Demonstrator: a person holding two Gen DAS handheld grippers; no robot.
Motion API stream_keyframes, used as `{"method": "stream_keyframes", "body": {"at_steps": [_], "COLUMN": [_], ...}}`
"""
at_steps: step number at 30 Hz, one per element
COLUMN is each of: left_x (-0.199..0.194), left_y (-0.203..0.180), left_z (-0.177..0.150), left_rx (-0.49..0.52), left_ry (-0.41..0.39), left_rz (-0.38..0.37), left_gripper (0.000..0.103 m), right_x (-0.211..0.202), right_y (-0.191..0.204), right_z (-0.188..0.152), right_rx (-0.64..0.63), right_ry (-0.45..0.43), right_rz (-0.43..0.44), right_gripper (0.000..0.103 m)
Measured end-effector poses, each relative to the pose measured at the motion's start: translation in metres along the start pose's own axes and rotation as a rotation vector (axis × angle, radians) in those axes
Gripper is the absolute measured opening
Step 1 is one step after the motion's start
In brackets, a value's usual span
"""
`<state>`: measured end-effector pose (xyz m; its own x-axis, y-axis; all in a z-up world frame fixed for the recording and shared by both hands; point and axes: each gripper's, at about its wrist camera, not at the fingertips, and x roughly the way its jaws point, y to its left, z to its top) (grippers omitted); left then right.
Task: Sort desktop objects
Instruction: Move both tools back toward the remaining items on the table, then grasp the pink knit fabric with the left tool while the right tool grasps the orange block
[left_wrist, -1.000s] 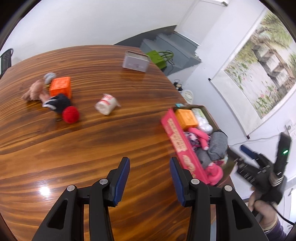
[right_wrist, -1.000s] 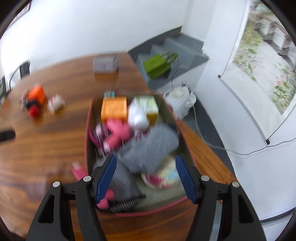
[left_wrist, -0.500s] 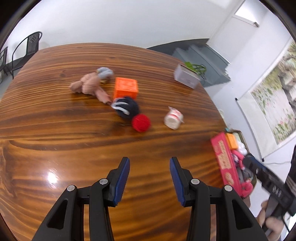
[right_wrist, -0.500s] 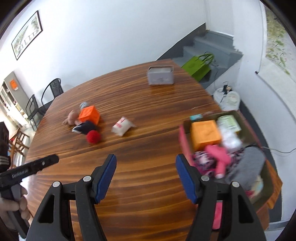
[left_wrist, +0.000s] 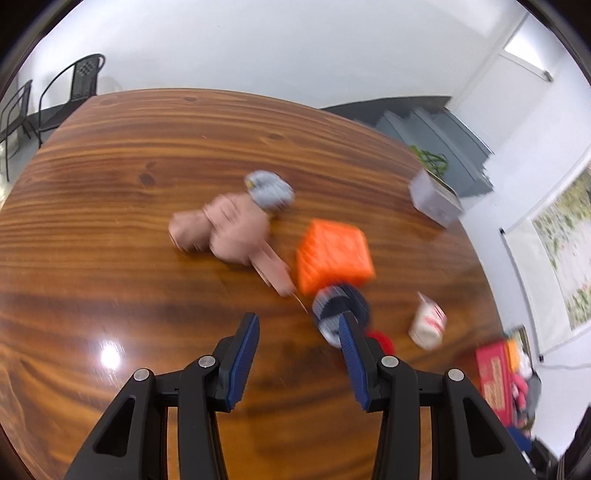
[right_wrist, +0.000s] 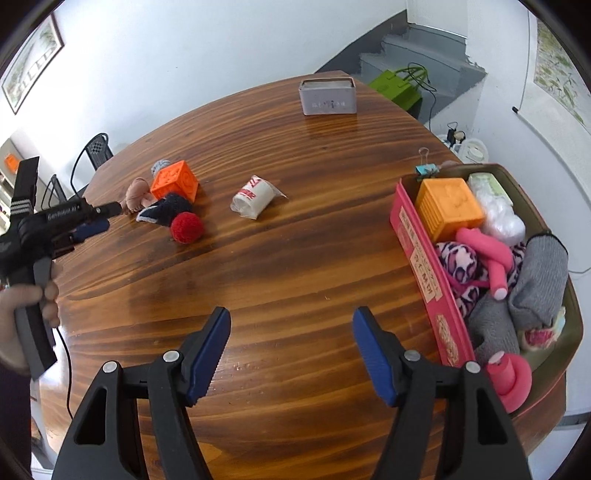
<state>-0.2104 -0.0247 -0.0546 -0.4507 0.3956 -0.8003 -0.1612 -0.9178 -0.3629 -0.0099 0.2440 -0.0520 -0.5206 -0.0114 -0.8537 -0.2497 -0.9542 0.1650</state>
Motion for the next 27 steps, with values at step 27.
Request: {"method": "stream_keyframes", "body": {"at_steps": [27], "left_x": [0.084], "left_y": [0.059], "left_z": [0.071], "left_rx": [-0.035], "left_ry": [-0.043], "left_rz": [0.144], "left_gripper": [0.050], "right_x": [0.049], "right_y": [0.062], "right_z": [0.061], "right_rx": [-0.078], "right_ry": [-0.016], "right_rz": [0.042], "right_gripper": [0.073]}}
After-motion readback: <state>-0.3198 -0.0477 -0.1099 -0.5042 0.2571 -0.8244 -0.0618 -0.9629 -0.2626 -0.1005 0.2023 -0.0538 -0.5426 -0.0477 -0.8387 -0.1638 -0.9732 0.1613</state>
